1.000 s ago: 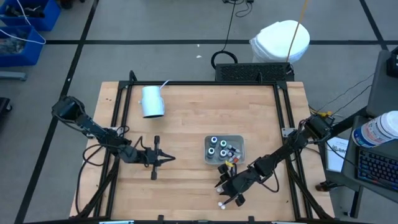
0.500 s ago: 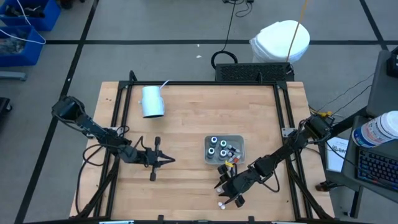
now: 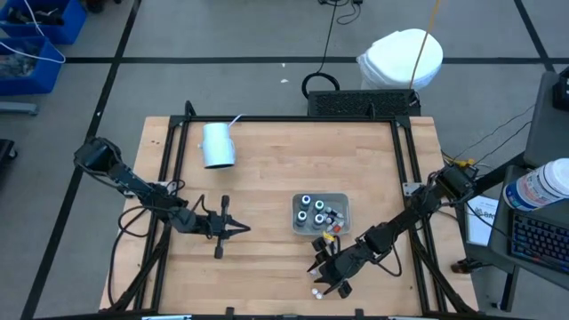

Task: Pick & Place food coloring
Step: Put the small green food coloring bottle into the gray bin

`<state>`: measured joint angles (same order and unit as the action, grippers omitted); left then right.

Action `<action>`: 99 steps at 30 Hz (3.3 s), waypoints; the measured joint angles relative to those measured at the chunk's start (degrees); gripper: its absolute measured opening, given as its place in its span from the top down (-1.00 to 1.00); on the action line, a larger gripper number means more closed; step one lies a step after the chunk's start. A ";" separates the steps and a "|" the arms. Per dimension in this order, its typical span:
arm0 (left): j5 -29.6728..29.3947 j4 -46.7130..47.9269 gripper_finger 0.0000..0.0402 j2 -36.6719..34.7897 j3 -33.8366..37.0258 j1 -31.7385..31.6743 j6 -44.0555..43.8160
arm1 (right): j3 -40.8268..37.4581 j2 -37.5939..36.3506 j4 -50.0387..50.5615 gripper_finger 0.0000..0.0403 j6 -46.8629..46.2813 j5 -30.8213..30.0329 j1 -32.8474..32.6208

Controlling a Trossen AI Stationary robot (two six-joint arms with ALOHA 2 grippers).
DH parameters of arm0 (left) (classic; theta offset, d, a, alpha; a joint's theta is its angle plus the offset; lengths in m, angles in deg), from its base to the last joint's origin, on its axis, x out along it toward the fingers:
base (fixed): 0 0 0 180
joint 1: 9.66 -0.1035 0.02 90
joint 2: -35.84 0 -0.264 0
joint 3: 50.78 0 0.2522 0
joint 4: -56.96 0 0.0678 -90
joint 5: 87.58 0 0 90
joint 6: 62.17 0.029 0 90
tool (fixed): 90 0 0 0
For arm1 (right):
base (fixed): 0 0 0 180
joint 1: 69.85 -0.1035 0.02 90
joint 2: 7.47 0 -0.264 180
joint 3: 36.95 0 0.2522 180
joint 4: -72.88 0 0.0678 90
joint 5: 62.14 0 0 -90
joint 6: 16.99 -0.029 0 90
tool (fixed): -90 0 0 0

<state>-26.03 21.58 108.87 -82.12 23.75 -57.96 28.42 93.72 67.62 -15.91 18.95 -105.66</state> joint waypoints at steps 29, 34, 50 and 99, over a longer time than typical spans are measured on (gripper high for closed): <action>0.00 0.00 0.95 0.00 0.00 0.00 0.02 | 0.07 0.00 -2.99 0.24 -1.44 0.00 -0.73; 0.00 0.01 0.95 0.02 0.00 0.00 0.02 | 0.07 0.00 -3.32 0.24 -1.36 0.01 -0.68; 0.00 -0.01 0.95 0.00 0.00 0.00 0.02 | 0.07 0.00 -2.97 0.24 2.04 0.01 -2.19; 0.02 -0.64 0.95 0.02 -0.02 0.02 -0.53 | -0.06 3.88 1.36 0.24 -4.06 -1.64 0.84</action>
<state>-26.01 20.94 108.89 -82.15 23.77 -58.49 28.36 97.59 68.97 -19.97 17.31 -104.82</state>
